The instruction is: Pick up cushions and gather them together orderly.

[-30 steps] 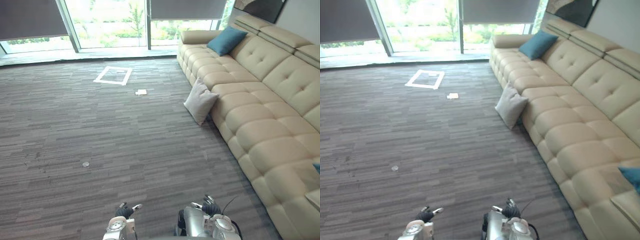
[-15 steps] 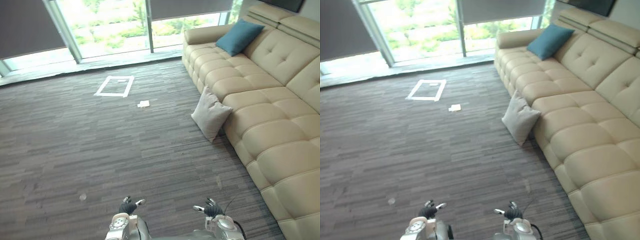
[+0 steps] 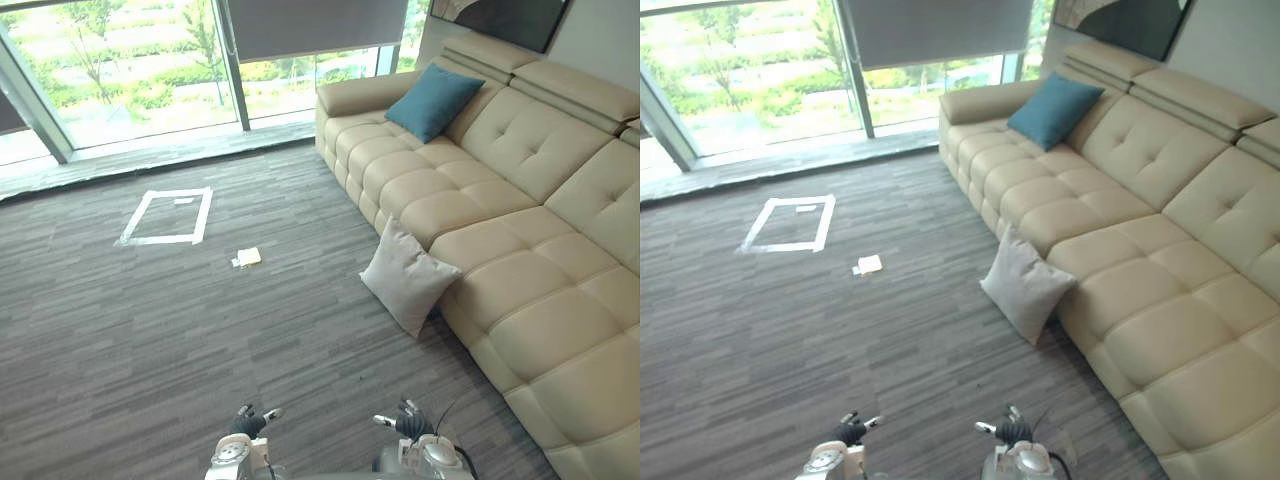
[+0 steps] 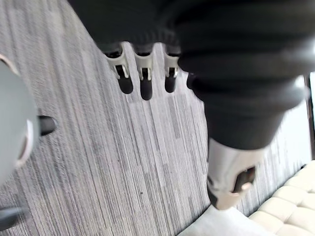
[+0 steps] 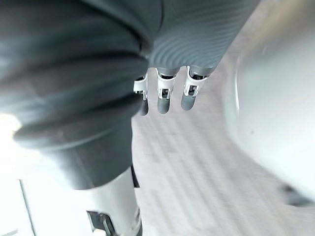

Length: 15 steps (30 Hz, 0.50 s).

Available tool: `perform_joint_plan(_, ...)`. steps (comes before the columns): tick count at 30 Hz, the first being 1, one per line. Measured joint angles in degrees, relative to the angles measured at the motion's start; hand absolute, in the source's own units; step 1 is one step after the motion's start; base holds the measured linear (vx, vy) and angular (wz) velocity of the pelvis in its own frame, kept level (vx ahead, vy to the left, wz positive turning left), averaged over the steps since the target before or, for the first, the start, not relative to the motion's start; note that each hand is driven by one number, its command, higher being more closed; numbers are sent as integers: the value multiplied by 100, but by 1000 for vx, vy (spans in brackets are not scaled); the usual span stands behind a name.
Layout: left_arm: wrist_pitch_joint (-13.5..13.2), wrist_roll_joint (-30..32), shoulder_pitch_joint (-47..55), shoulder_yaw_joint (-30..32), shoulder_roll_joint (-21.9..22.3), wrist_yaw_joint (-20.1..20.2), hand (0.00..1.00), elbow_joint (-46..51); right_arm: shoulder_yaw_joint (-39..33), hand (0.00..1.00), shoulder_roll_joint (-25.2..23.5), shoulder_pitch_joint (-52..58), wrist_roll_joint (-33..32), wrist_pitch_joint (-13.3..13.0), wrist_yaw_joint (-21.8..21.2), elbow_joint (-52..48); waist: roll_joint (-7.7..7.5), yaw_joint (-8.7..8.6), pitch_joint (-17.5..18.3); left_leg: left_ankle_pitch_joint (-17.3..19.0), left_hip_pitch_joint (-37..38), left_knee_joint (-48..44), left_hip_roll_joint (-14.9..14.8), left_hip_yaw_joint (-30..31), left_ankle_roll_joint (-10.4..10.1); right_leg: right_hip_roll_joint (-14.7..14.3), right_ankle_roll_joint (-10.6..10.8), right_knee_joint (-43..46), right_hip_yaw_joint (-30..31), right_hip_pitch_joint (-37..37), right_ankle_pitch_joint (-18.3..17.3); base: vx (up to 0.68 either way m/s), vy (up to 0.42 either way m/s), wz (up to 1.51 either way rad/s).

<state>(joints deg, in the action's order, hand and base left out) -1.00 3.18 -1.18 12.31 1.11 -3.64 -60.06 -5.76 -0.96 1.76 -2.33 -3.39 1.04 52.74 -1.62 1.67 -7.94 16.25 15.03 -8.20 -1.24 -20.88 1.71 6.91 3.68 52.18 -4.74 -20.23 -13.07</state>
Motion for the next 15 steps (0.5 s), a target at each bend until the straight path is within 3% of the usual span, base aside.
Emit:
perform_joint_plan(3, 12, 18, -37, -100, 65, 29, 0, -26, -172, 0, 18, -94, -1, -7, 3, 67, -22, -136, -5, 277, 491, 269, 25, 159, -214, -165, -183, -2101, -386, -158, 475, 599, -117, 34)
perform_joint_plan(4, 21, 95, -19, -100, 177, 39, 0, -67, -185, 0, 120, -133, 2, -8, -3, 62, 95, -180, 2, 308, 797, 270, -1, 372, -215, -291, -684, -2096, -304, -83, 807, 618, -119, 17)
perform_joint_plan(6, 21, 150, -11, -156, 210, 67, 0, -90, -205, 0, 193, -174, 3, 8, 4, 104, 264, -177, 34, 160, 695, -127, -156, 492, -415, -306, -761, -2007, -419, 34, 545, 468, -113, 22)
perform_joint_plan(7, 16, 183, -19, -197, 212, 66, 0, -85, -242, 0, 232, -181, -1, 22, 8, 124, 326, -204, 31, 60, 462, -832, -297, 696, -544, -344, -778, -1964, -464, 175, 324, 667, -238, 29)
perform_joint_plan(8, 16, 184, -34, -163, 213, 58, 0, -69, -259, 0, 237, -180, -3, 59, 8, 123, 413, -206, -2, -302, -157, -2424, -552, 1031, -956, -428, -829, -2099, -551, 529, 143, 667, -243, 17)
perform_joint_plan(10, 18, 179, -16, -45, 214, 58, 0, -19, -248, 0, 215, -180, -9, 78, 12, 157, 436, -176, -33, -843, -831, -3932, -782, 1260, -1294, -579, -893, -2374, -523, 943, 61, 490, -136, -19)
perform_joint_plan(12, -2, 178, 52, 17, 203, 57, 0, 134, -184, 0, 141, -199, -19, 117, 14, 282, 412, -109, -70, -720, -1471, -4960, -1020, 1093, -1052, -759, -958, -2910, -281, 1643, 12, 468, -52, -61)
perform_joint_plan(15, -60, 169, 100, 31, 203, 45, 0, 362, -75, 0, 88, -209, -60, 130, 17, 331, 348, -9, -92, -320, -2137, -4462, -1069, 696, -537, -771, -920, -3463, 336, 2312, -7, 409, 63, -102)
